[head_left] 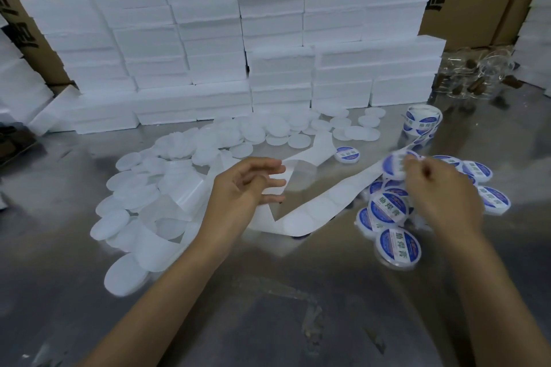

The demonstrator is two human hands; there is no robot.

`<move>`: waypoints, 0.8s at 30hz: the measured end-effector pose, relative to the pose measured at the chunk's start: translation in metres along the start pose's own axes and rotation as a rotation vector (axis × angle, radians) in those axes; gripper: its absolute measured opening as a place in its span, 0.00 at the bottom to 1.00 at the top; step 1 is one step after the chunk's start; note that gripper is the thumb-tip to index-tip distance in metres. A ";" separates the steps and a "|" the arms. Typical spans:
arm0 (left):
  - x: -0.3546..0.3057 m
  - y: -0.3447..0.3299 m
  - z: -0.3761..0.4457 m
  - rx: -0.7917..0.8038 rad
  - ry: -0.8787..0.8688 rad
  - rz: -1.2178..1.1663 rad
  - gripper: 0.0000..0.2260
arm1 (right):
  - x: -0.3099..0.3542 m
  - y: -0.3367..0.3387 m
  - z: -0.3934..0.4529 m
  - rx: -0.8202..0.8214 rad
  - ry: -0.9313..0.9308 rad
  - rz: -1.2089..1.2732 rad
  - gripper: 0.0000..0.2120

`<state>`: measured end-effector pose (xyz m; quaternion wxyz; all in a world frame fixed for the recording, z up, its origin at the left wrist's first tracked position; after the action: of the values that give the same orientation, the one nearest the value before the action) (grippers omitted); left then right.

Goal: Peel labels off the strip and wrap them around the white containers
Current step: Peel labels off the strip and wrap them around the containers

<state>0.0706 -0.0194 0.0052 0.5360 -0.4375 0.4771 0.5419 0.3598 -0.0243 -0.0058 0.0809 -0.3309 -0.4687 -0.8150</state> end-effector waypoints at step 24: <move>0.049 -0.064 0.201 0.230 -0.166 1.193 0.07 | 0.024 -0.021 -0.004 -0.051 0.169 -0.078 0.20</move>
<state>0.1403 0.1848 -0.0138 0.2194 0.0096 0.6518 0.7259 0.3303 -0.0121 -0.0073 0.0798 -0.2444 -0.4518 -0.8543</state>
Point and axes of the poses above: each hand's wrist, its own z-axis towards the middle knuckle, its own y-axis out of the back of the hand, x = y × z, the point moved 3 cm from there along z, towards the middle knuckle, and after that the axes turned 3 degrees about y, right-handed, at the moved point
